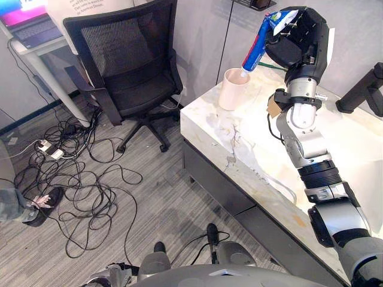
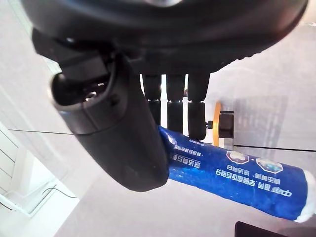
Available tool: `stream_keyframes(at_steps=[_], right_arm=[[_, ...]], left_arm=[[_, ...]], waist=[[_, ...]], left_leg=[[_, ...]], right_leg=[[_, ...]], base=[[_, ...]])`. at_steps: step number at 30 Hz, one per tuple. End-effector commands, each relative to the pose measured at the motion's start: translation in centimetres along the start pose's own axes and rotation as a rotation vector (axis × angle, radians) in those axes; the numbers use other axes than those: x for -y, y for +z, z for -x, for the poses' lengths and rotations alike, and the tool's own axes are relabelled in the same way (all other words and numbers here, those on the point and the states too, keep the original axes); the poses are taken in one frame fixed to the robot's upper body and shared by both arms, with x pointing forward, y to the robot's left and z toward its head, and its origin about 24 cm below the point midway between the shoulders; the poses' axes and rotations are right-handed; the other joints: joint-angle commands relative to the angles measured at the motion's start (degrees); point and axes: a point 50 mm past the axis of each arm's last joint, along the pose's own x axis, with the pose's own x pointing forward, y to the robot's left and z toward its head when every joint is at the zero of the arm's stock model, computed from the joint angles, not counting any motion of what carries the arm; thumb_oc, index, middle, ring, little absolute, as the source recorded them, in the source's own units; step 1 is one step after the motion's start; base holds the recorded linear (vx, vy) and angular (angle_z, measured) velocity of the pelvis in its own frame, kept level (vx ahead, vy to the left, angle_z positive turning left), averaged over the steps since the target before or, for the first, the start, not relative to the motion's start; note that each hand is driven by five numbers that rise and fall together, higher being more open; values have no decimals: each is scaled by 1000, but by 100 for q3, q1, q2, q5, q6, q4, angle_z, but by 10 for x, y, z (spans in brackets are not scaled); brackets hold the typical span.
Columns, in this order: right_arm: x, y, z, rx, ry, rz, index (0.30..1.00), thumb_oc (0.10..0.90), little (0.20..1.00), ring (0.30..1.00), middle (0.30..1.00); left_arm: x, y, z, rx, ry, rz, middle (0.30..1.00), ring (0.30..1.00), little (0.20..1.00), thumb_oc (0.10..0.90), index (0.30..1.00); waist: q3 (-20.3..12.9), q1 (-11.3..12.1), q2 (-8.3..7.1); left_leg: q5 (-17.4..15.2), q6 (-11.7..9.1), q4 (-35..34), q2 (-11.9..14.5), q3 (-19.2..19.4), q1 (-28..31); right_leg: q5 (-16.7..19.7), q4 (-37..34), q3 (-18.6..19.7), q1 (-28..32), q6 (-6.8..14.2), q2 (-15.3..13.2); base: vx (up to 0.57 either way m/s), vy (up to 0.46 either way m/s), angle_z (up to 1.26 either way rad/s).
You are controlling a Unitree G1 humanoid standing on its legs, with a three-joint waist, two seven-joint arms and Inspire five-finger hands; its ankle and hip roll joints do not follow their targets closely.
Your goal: Organize the bathroom.
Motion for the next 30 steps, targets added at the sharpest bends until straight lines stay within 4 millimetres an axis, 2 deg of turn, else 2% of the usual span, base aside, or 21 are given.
stream_keyframes(at_steps=[1,30], right_arm=[[-7,74,-27,320,-17,-156,300,400,300,300,300],[-2,74,-32,331,-49,-101,300,400,300,300,300]], left_arm=[[3,-12,-1,-40,-22,-16,900,900,900,800,900],[0,-8,-1,-50,-17,-22,900,900,900,800,900]], waist=[[-221,93,-68],[4,167,51]], left_leg=[[-704,400,317,-126,323,190],[-621,362,456,-112,167,54]], right_leg=[[-616,638,182,-199,293,-55],[-700,820,88,-217,212,-49]], base=[[19,-20,6],[26,-8,4]])
